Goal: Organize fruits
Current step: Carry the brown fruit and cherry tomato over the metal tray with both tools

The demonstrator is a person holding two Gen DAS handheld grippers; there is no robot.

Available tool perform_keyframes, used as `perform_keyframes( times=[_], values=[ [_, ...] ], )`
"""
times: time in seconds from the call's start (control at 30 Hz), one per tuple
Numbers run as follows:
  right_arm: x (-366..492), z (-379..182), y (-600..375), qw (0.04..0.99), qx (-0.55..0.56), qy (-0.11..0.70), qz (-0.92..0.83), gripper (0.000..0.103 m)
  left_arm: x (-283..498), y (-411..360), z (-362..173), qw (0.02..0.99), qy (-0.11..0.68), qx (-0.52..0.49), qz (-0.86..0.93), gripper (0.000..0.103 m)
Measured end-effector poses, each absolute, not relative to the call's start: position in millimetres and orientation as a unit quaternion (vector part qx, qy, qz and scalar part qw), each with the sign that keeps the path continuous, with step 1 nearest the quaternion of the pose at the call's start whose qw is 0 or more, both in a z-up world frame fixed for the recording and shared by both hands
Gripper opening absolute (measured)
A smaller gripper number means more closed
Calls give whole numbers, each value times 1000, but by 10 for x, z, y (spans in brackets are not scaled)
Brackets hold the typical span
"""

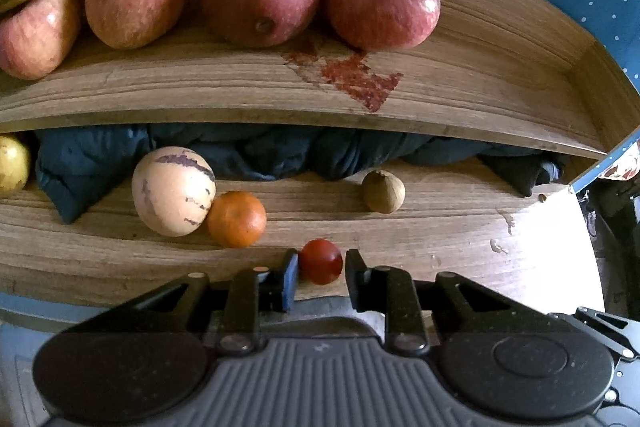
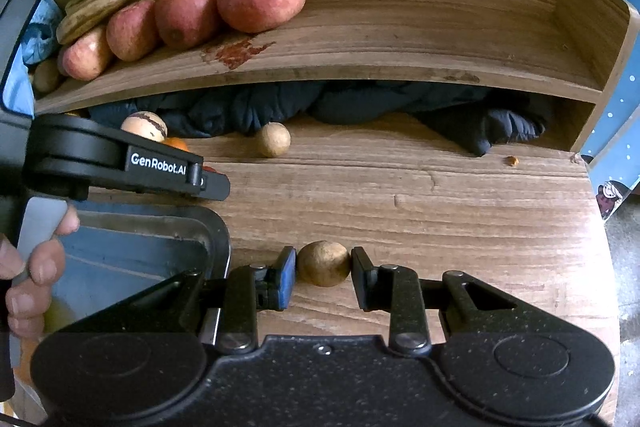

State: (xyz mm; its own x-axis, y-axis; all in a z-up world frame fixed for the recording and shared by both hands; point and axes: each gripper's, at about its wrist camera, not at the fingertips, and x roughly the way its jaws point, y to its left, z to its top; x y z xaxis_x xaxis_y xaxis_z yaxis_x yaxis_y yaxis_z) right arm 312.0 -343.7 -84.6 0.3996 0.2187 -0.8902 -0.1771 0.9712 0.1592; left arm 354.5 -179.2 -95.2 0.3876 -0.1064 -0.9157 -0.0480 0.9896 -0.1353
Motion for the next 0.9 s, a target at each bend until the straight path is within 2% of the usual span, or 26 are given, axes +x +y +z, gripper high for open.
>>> perform_keyframes(
  times=[0.53, 0.9],
  values=[
    [3052, -711, -3367, 843, 16, 522, 127, 31, 3352, -1828, -695, 840, 535, -65, -65, 24],
    [2859, -492, -3214, 846, 8, 513, 146, 31, 3056, -1538, -467, 841, 530, -70, -84, 24]
  ],
)
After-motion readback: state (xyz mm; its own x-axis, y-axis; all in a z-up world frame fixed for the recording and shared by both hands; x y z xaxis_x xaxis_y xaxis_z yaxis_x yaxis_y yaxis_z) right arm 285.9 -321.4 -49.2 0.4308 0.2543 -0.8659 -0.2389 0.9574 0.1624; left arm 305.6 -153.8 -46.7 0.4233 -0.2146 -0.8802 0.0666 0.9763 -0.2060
